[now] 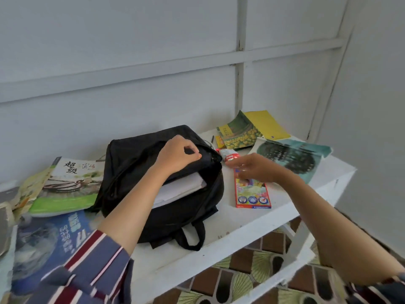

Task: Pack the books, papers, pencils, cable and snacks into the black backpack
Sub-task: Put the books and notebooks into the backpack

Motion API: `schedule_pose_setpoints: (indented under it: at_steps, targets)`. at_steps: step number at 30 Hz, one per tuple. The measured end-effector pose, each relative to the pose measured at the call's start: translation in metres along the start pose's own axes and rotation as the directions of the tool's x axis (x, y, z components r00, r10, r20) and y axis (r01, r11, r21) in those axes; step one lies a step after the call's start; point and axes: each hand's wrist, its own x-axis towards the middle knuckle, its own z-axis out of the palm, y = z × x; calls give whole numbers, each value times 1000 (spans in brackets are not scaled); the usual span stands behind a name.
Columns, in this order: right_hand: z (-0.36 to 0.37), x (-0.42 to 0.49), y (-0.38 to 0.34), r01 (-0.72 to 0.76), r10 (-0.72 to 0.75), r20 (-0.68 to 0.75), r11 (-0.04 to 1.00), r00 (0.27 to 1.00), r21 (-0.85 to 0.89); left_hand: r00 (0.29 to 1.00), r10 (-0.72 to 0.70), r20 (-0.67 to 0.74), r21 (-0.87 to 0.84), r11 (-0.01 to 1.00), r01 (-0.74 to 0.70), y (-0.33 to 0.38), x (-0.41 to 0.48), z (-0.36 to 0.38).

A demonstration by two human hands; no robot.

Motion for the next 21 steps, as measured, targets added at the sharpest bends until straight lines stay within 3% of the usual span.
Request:
schedule_pose_setpoints:
  at_steps: [5, 10, 13, 21]
  targets:
    - [-50, -41, 44, -101, 92, -313, 995, 945, -14, 986, 142, 84, -168, 978, -127, 62, 26, 39]
    - [-93, -66, 101, -241, 186, -495, 969, 849, -48, 966, 120, 230, -217, 974, -70, 95, 66, 94]
    - [-110, -73, 137, -312, 255, -507, 950, 823, -28, 949, 44, 313, -239, 970, 34, 105, 98, 130]
    - [-106, -67, 189, -341, 301, -370, 939, 879, -45, 926, -124, 358, -222, 951, 213, 102, 144, 188]
